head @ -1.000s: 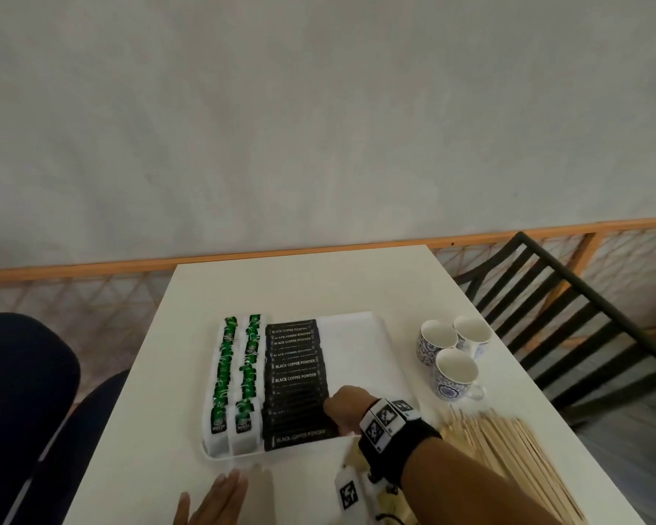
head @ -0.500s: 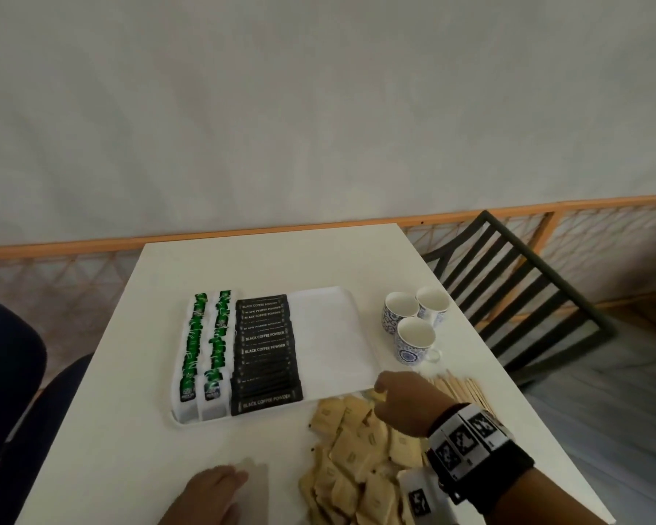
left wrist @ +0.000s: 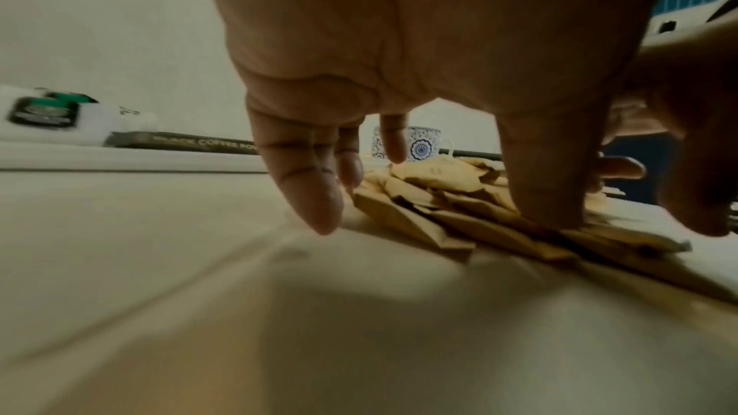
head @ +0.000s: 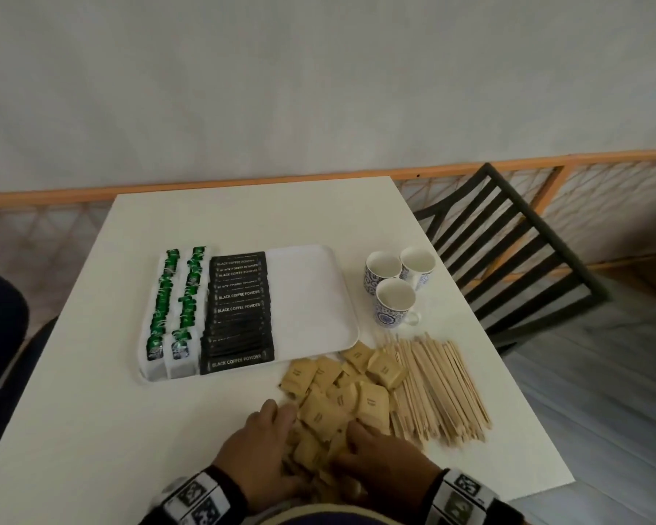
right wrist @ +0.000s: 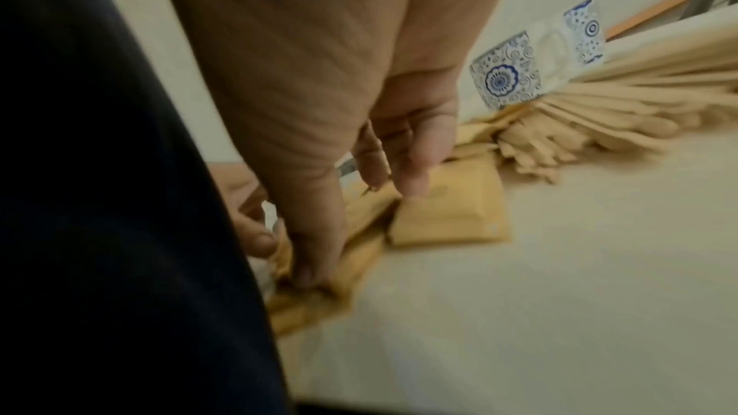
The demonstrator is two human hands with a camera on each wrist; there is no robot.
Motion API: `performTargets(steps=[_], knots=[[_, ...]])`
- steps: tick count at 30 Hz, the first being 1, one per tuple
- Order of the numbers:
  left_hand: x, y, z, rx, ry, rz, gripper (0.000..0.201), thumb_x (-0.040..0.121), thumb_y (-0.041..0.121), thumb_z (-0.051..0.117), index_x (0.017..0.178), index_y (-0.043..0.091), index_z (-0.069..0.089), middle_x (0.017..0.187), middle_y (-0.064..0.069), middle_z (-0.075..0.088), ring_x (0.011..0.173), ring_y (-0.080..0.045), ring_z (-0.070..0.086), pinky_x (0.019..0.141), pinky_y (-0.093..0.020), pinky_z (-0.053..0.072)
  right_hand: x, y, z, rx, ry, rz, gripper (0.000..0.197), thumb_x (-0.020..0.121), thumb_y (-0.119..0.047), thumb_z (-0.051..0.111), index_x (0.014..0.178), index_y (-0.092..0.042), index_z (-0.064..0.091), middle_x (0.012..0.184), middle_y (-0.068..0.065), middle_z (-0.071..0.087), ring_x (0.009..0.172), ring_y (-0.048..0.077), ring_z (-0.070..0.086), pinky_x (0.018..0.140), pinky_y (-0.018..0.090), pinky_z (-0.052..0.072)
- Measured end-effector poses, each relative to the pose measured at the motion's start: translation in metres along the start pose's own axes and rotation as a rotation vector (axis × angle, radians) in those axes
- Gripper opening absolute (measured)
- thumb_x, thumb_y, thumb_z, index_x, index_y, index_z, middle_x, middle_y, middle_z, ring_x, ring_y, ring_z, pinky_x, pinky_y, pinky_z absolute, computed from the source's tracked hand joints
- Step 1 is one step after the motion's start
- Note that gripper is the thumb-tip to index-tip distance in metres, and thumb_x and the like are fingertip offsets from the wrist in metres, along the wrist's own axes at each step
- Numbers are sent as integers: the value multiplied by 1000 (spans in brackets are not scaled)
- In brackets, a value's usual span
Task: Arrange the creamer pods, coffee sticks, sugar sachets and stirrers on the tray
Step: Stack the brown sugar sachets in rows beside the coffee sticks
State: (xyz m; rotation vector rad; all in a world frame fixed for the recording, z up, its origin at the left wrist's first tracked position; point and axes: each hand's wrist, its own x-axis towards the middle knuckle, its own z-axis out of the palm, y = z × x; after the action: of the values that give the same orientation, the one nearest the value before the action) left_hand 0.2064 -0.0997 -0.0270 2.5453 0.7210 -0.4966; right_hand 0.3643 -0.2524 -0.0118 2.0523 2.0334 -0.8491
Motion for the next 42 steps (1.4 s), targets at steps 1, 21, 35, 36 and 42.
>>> performTargets(steps=[1, 21, 35, 36, 42], knots=[[1, 2, 2, 2, 3, -21, 87, 64, 73, 56, 132, 30, 24, 118, 2, 31, 108, -20, 43, 83, -35, 46, 0, 2, 5, 0, 1, -6, 43, 93, -40, 51, 130, -24, 37, 135, 19, 33, 115, 38, 47, 77, 47, 54], [8, -7, 1, 71, 217, -149, 51, 78, 69, 42, 112, 31, 43, 110, 5, 38, 102, -17, 41, 81, -30, 42, 47, 8, -37, 33, 315, 111, 52, 88, -48, 56, 131, -21, 45, 128, 3, 42, 119, 23, 43, 93, 37, 43], [17, -4, 4, 128, 278, -177, 58, 64, 70, 21, 90, 29, 53, 98, 5, 46, 95, -20, 44, 75, -33, 35, 80, 22, -35, -120, 267, 49, 27, 85, -38, 49, 106, -24, 58, 101, 0, 58, 96, 24, 52, 86, 38, 43], [19, -4, 3, 119, 286, -183, 59, 65, 70, 22, 93, 29, 53, 100, 5, 47, 96, -20, 45, 76, -33, 36, 79, 25, -36, -76, 287, 50, 25, 86, -37, 48, 104, -25, 60, 97, -2, 60, 94, 23, 53, 84, 37, 43], [43, 0, -20, 37, 326, -289, 44, 94, 55, 32, 123, 27, 51, 122, 3, 50, 115, -19, 44, 94, -35, 39, 46, 40, -52, 370, 524, 153, 25, 88, -39, 63, 95, -16, 60, 87, 1, 62, 83, 19, 56, 70, 29, 41]])
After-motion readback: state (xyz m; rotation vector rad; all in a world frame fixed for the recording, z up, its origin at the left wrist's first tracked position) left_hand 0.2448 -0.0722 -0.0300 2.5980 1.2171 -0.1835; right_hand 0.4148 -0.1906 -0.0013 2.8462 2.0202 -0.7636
